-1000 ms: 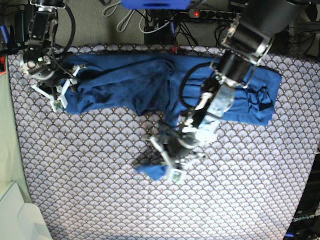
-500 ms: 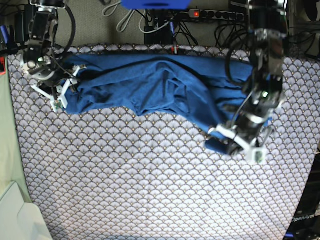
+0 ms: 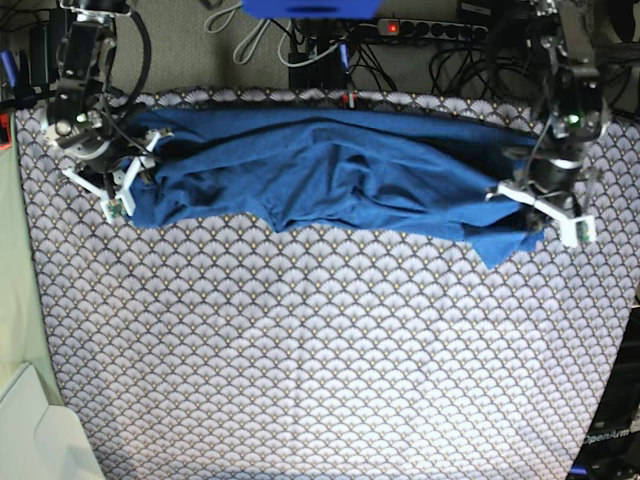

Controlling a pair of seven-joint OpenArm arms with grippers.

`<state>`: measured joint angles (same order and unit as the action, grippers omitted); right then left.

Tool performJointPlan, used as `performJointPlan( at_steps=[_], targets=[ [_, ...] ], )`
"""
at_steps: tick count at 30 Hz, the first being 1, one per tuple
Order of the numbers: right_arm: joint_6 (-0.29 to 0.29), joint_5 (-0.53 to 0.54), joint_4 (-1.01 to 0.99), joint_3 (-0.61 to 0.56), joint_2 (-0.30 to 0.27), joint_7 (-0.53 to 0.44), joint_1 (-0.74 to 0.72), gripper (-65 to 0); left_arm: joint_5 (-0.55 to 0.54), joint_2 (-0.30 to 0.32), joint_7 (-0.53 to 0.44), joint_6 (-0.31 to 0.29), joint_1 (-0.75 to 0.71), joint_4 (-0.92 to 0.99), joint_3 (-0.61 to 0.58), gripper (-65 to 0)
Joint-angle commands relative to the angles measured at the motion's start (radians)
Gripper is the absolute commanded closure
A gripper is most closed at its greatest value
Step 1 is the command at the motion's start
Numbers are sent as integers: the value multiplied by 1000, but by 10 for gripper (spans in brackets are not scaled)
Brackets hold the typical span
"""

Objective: Fold the T-shirt properly
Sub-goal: 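Grasp the folded shirt's corner with the left gripper and pull taut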

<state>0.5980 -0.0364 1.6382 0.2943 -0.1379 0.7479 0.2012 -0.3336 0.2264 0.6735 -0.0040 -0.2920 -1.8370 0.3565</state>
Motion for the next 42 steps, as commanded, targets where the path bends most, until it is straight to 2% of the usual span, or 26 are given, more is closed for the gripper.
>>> performJointPlan(
  at_steps=[1, 7, 18, 27, 37, 39, 42],
  targets=[
    [1, -3, 7, 0, -4, 17, 4, -290, 0, 9, -22, -3, -5, -20, 19, -3],
    [1, -3, 7, 0, -4, 17, 4, -290, 0, 9, -21, -3, -56, -10, 69, -3],
    [1, -3, 7, 3, -4, 17, 5, -290, 8, 11, -19, -3, -69, 78, 72, -3],
    [1, -3, 6, 3, -6, 17, 5, -290, 8, 11, -13, -3, -72, 78, 152, -3],
    [1, -3, 6, 0, -6, 17, 5, -290, 0, 9, -11, -3, -66, 152, 144, -9],
    [1, -3, 6, 0, -6, 17, 5, -290, 0, 8, -11, -3, -66, 153, 144, -44],
    [1, -3, 6, 0, -6, 17, 5, -290, 0, 8, -11, -3, -66, 152, 144, -165]
  ],
)
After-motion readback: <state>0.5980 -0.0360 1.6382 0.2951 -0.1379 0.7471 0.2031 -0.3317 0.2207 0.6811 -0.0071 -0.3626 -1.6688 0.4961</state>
